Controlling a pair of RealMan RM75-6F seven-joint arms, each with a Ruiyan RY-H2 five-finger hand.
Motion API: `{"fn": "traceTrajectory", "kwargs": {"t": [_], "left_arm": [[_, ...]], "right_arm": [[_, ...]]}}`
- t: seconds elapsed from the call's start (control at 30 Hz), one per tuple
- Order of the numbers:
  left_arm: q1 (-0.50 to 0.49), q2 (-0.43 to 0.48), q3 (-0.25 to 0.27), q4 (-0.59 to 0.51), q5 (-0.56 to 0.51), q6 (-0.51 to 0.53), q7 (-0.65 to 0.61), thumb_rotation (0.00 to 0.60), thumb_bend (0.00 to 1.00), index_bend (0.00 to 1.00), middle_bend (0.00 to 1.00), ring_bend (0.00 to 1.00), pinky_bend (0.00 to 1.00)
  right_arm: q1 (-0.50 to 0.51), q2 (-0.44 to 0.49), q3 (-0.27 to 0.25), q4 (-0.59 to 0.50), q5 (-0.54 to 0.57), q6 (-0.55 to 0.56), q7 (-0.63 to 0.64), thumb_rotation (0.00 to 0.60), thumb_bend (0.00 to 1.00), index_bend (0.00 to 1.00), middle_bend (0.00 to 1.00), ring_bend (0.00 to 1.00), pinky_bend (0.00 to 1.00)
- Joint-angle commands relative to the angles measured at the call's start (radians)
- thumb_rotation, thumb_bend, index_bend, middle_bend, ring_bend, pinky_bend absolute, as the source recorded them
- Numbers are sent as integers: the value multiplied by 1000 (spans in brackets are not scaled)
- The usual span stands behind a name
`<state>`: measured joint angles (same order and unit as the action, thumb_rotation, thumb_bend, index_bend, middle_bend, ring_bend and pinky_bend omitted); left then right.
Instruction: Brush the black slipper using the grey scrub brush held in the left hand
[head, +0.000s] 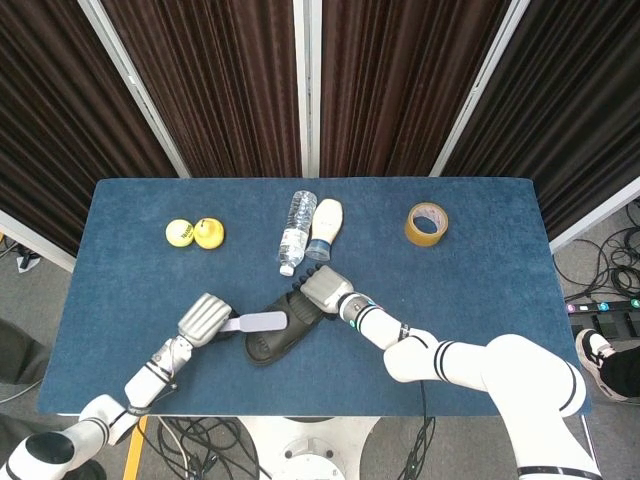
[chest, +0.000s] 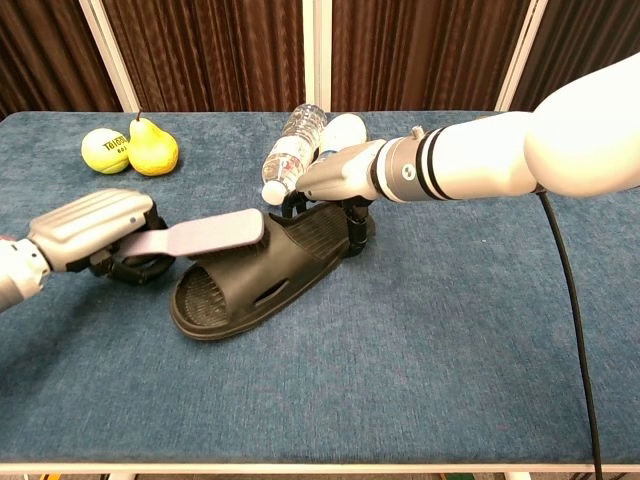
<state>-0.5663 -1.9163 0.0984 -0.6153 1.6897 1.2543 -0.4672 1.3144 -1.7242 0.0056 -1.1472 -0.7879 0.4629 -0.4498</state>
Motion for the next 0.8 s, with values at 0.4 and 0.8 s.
{"fn": "traceTrajectory", "kwargs": {"t": [0.4, 0.8], "left_arm": [[-12, 116, -23, -193, -2, 52, 11, 600, 547, 1000, 1000, 1000, 1000], [-56, 45, -47, -47, -66, -114, 9, 600, 547, 1000, 1000, 1000, 1000]], "right_arm": [[9, 2, -11, 0, 7, 5, 13, 600, 327, 331, 278, 125, 177], [14, 18, -18, -26, 16, 23, 11, 600, 327, 332, 277, 125, 185]]}}
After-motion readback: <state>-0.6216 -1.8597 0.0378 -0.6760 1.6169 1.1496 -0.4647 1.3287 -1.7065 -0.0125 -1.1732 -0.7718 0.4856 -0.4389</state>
